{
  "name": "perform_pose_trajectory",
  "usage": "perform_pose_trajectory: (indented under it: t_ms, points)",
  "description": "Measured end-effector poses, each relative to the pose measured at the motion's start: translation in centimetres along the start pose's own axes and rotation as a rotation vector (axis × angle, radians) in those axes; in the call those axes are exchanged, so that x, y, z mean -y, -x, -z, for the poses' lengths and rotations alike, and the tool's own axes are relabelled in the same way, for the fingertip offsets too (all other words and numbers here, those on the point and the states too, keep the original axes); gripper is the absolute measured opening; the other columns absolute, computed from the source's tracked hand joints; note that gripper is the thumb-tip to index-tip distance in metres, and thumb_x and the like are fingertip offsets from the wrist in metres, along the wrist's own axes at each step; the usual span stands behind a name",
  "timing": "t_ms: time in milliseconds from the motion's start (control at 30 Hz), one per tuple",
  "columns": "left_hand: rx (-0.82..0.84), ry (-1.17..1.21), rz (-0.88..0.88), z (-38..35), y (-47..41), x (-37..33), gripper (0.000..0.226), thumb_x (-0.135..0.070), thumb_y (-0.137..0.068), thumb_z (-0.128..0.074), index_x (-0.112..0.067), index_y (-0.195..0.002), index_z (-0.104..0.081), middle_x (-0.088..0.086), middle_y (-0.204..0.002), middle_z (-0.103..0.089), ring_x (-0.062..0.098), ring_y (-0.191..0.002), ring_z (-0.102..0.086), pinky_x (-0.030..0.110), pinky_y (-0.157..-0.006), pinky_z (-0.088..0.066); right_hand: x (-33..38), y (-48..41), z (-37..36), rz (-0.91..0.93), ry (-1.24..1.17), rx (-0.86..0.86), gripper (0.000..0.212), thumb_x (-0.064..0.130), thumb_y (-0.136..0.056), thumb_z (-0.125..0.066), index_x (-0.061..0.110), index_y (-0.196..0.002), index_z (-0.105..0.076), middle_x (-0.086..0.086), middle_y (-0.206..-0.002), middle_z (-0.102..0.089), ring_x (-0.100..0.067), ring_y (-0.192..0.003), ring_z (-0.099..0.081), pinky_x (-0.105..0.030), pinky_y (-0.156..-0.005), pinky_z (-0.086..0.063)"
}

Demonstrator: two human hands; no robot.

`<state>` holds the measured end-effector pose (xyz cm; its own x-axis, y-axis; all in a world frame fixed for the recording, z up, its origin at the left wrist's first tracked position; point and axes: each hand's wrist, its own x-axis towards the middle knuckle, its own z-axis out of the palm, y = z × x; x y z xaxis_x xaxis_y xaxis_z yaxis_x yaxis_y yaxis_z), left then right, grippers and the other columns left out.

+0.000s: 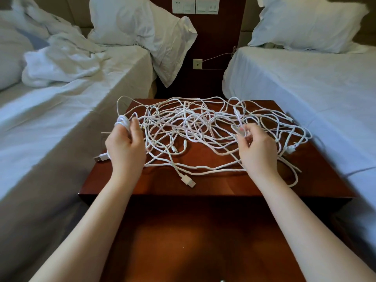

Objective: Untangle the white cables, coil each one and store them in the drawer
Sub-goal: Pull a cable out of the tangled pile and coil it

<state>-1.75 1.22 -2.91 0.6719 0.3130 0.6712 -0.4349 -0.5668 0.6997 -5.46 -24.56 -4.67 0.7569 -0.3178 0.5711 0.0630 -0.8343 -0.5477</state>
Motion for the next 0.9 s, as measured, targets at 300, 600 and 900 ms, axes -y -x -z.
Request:
perform_pose_trajectory:
  t_ms: [300, 600, 900]
  points:
    - [0.147, 0.195, -0.042, 0.0, 0.9, -1.8, 0.056, -0.033, -0.094, -0.04, 0.012, -0.06, -0.039, 0.027, -0.054, -0.044, 0.041, -0.052, -0.041, 0.039, -0.05, -0.031, 4.9, 1.5, 0.2, 0.357, -0.11, -0.225, 0.038, 0.013, -0.083, -0.061, -0.001, -0.118, -0.054, -0.013, -0.103, -0.053, -0.019, -0.095, -0.047, -0.021, -0.083, -0.038]
    - [0.258, 0.255, -0.098, -0.2, 1.8, -3.1, 0.06, -0.041, -0.092, -0.038, 0.01, -0.061, -0.042, 0.022, -0.052, -0.045, 0.025, -0.047, -0.038, 0.034, -0.048, -0.03, 4.9, 2.2, -1.9, 0.052, -0.191, 0.343, 0.028, 0.031, -0.1, -0.047, 0.018, -0.077, -0.057, 0.008, -0.071, -0.054, -0.01, -0.074, -0.05, -0.024, -0.065, -0.032]
    - [0.168, 0.076, -0.043, -1.0, 1.6, -1.8, 0.05, -0.012, -0.097, -0.051, -0.017, -0.057, -0.023, -0.005, -0.049, -0.025, 0.005, -0.047, -0.039, 0.015, -0.046, -0.028, 5.8, 1.4, 0.4, -0.076, -0.737, -0.046, 0.012, 0.013, -0.101, -0.048, 0.022, -0.093, -0.05, 0.003, -0.087, -0.064, -0.002, -0.084, -0.062, -0.013, -0.082, -0.046]
